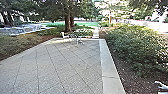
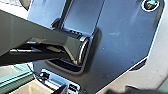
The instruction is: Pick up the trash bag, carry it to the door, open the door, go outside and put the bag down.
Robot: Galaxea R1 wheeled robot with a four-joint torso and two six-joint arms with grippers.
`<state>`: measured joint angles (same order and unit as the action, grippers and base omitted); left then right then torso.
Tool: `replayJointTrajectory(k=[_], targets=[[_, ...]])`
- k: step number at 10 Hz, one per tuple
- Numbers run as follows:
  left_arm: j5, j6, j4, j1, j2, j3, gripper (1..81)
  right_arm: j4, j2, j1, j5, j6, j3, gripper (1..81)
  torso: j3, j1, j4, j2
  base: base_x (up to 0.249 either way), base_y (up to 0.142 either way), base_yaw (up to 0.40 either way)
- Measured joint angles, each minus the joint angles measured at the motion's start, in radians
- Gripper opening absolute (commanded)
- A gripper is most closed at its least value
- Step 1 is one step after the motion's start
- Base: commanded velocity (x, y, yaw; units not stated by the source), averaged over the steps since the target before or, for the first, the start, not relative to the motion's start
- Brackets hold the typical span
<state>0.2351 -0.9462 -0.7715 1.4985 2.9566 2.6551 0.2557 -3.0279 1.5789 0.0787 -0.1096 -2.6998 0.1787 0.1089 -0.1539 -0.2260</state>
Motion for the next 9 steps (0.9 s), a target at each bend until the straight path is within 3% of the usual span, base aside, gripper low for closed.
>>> replayJointTrajectory(k=[2,5,8,9], targets=[[-0.03,-0.02,0.0,0.015,0.03,0.001,81.1,0.0,0.0,-0.001,0.0,0.0,0.0,81.1,-0.004,0.0,0.008,0.0,0.0,0.0,0.0],[-0.044,-0.02,0.0,0.029,0.029,0.004,81.1,0.0,-0.003,-0.002,-0.001,-0.001,0.0,81.1,-0.017,-0.001,0.068,0.0,0.0,0.0,0.0],[-0.231,-0.018,0.0,0.051,0.049,0.006,81.1,0.0,-0.006,0.0,-0.003,-0.003,0.0,81.1,-0.017,-0.001,0.072,0.0,0.0,0.0,0.0],[-0.248,-0.014,-0.003,0.058,0.053,0.007,81.1,-0.001,-0.008,0.001,-0.013,-0.003,0.0,81.1,-0.017,-0.001,0.072,0.0,0.0,0.0,0.0]])
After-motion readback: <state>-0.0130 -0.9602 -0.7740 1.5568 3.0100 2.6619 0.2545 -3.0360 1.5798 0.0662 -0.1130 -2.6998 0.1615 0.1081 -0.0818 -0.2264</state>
